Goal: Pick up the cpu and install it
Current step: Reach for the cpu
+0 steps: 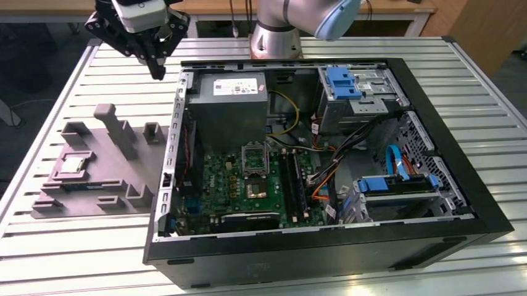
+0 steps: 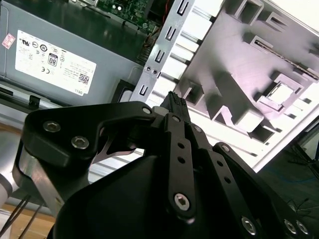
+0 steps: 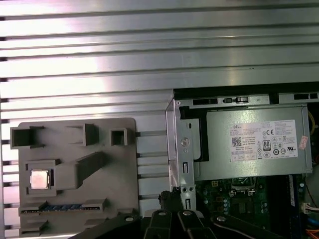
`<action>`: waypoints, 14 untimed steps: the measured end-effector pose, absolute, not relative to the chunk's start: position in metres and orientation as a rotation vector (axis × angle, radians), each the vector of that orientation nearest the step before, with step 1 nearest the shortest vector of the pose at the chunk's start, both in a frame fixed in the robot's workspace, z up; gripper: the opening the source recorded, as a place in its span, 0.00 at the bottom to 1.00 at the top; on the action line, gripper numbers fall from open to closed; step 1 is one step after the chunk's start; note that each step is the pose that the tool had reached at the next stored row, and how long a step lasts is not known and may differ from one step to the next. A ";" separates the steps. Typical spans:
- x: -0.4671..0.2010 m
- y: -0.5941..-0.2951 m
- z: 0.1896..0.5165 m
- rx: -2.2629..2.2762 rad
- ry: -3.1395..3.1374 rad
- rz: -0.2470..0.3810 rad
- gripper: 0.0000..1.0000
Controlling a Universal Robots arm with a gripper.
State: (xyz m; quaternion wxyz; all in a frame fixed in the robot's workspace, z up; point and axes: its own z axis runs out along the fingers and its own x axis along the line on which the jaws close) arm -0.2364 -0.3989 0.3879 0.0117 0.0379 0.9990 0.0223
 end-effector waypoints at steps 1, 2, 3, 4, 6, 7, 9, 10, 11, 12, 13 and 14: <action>-0.237 -0.399 0.388 0.118 3.115 0.069 0.11; -0.238 -0.399 0.388 0.118 3.115 0.069 0.11; -0.239 -0.399 0.388 0.118 3.115 0.069 0.11; -0.240 -0.399 0.388 0.118 3.115 0.069 0.11; -0.243 -0.399 0.388 0.118 3.115 0.069 0.11; -0.244 -0.399 0.388 0.118 3.115 0.069 0.11; -0.247 -0.399 0.387 0.118 3.115 0.069 0.11; -0.248 -0.399 0.387 0.118 3.115 0.069 0.11; -0.249 -0.399 0.387 0.118 3.115 0.069 0.11; -0.251 -0.399 0.387 0.118 3.115 0.069 0.11; -0.252 -0.399 0.387 0.118 3.115 0.069 0.11; -0.253 -0.399 0.387 0.118 3.115 0.069 0.11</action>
